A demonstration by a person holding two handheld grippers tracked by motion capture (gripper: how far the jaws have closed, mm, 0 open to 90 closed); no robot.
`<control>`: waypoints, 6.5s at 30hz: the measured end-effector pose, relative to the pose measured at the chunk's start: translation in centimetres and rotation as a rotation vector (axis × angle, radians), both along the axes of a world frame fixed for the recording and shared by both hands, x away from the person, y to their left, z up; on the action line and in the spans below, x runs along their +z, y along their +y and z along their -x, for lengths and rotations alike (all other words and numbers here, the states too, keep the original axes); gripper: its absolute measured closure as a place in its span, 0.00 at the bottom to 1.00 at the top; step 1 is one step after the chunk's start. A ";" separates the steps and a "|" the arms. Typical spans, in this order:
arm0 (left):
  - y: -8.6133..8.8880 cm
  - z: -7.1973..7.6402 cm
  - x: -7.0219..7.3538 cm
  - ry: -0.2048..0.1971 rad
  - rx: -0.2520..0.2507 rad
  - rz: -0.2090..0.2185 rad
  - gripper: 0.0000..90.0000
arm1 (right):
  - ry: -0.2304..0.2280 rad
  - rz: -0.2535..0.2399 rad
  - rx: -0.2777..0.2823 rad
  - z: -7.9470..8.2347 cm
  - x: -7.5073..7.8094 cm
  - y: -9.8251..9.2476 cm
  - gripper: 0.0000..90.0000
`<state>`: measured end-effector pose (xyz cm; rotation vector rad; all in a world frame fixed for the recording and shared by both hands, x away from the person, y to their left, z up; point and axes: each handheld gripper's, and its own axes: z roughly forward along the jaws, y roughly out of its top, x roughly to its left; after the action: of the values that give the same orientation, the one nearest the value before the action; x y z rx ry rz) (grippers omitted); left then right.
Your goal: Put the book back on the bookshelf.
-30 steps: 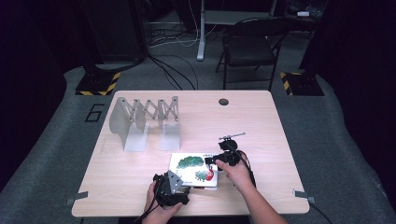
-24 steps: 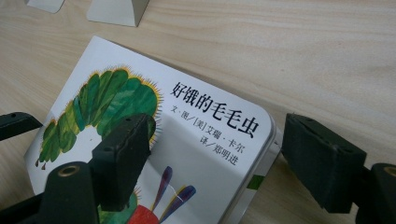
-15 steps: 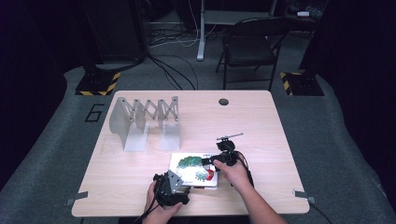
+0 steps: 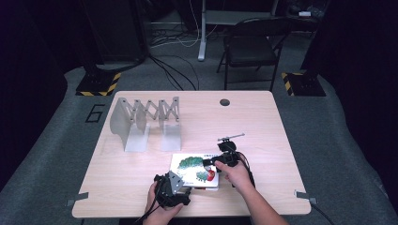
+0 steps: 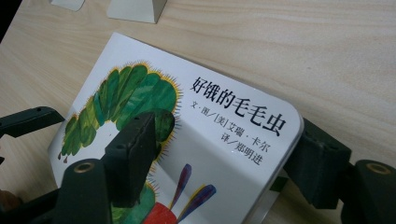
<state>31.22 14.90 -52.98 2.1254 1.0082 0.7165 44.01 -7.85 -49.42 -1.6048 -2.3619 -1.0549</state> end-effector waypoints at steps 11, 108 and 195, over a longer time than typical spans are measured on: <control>0.0 0.0 0.0 -0.007 0.002 0.001 0.10 | 0.012 0.005 0.031 -0.4 0.4 0.0 0.32; 1.7 -0.6 1.0 0.037 -0.048 0.096 0.19 | 0.161 -0.153 0.027 -1.4 6.0 0.3 0.78; 3.3 -2.3 0.3 0.154 -0.080 0.116 0.27 | 0.278 -0.163 0.222 1.2 11.0 0.4 0.94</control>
<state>33.52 18.16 -52.69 2.1310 1.0128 0.4504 42.77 -7.47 -38.40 -1.3021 -2.1492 -0.8896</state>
